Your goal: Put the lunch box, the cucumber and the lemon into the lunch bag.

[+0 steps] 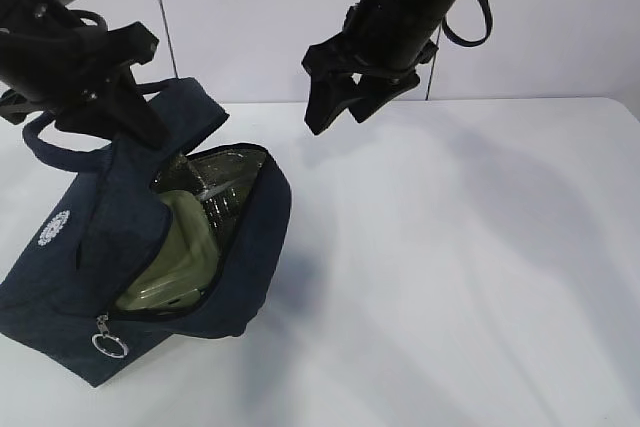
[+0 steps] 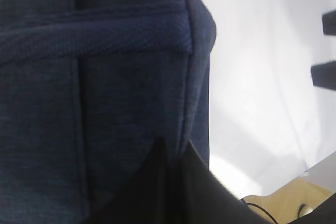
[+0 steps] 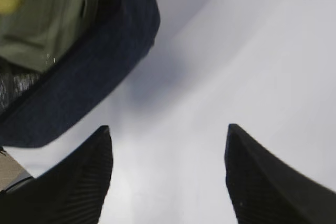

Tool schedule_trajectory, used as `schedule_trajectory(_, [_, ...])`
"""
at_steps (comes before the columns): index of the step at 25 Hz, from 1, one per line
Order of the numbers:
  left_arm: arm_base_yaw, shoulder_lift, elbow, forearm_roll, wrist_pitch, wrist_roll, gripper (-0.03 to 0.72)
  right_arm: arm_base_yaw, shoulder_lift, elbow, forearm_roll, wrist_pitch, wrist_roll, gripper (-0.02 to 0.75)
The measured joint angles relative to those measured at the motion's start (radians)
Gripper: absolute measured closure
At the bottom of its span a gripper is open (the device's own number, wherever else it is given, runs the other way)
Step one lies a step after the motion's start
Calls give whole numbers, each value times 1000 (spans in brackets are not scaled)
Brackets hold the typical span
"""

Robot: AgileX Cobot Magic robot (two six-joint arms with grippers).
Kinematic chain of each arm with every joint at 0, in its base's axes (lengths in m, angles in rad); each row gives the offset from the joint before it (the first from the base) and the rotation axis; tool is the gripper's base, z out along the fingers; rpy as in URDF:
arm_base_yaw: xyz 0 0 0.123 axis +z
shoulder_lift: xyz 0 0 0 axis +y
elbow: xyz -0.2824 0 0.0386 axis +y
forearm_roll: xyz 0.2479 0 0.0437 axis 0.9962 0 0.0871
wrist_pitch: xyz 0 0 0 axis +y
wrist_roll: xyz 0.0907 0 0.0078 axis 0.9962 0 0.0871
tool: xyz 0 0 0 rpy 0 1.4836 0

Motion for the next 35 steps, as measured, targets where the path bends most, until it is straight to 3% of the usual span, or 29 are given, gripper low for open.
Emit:
schedule_trajectory(6, [0,0,0,0,0,1,690,0,-101,169,-10,-9,8,254])
schedule_trajectory(10, [0,0,0,0,0,1,690,0,-227,387,22,-186,-4,254])
schedule_trajectory(16, [0,0,0,0,0,1,690,0,-340,649,180,-394,-58,254])
schedule_trajectory(19, [0,0,0,0,0,1,690,0,-340,756,343,-441,-160,254])
schedule_trajectory(28, [0,0,0,0,0,1,690,0,-340,1012,1111,-560,-736,254])
schedule_trajectory(32, [0,0,0,0,2,1,690,0,-340,1089,1352,-578,-923,255])
schedule_trajectory(35, [0,0,0,0,2,1,690,0,-324,1107,1428,-576,-986,256])
